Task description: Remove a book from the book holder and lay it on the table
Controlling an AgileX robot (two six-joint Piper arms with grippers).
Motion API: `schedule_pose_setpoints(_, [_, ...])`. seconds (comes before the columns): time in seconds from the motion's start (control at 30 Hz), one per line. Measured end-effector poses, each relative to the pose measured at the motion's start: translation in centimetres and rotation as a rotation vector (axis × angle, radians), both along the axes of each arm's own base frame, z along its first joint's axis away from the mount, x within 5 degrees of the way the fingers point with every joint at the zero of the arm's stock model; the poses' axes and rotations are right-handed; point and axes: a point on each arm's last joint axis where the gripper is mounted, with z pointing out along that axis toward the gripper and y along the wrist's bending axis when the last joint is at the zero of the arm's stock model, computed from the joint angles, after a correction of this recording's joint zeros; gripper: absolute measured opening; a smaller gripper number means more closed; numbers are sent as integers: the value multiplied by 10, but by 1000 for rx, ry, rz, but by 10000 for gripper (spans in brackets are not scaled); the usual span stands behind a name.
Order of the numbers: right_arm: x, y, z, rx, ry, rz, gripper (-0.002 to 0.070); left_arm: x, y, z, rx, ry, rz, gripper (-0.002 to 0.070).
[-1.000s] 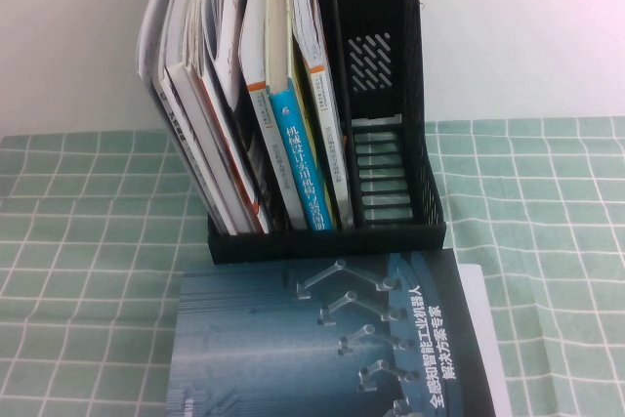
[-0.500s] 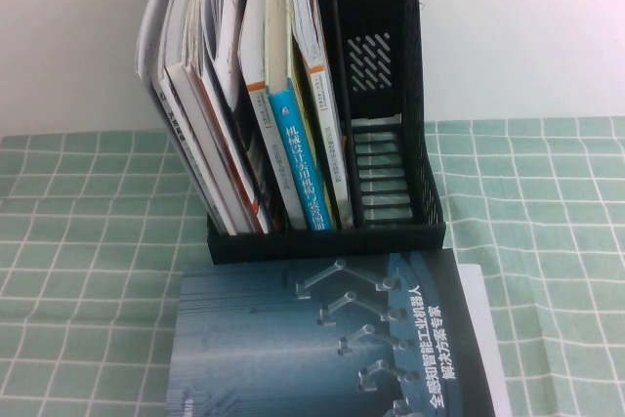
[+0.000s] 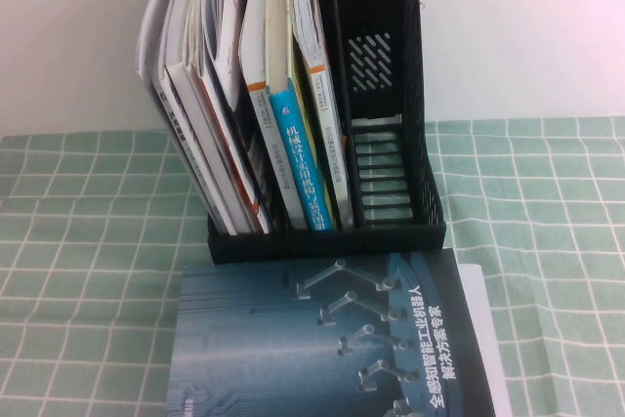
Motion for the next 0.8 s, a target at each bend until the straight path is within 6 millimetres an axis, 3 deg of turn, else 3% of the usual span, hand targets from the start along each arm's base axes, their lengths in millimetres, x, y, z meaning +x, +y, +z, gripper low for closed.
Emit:
schedule_pose_setpoints(0.13, [0, -1, 9, -47, 100, -12, -2, 8, 2, -2, 104, 118, 32, -3])
schedule_pose_setpoints(0.3, [11, -1, 20, -92, 193, -8, -1, 23, -1, -6, 32, 204, -1, -3])
schedule_pose_setpoints(0.43, [21, 2, 28, -37, 144, 26, -2, 31, -5, 3, -118, 113, -54, -3])
schedule_pose_setpoints(0.57, [28, 3, 37, -16, 67, 37, -2, 37, -6, 12, -103, 118, -54, -3])
schedule_pose_setpoints(0.8, [41, 2, 50, -3, 65, 36, -1, 61, -8, 9, 16, 474, -66, -3])
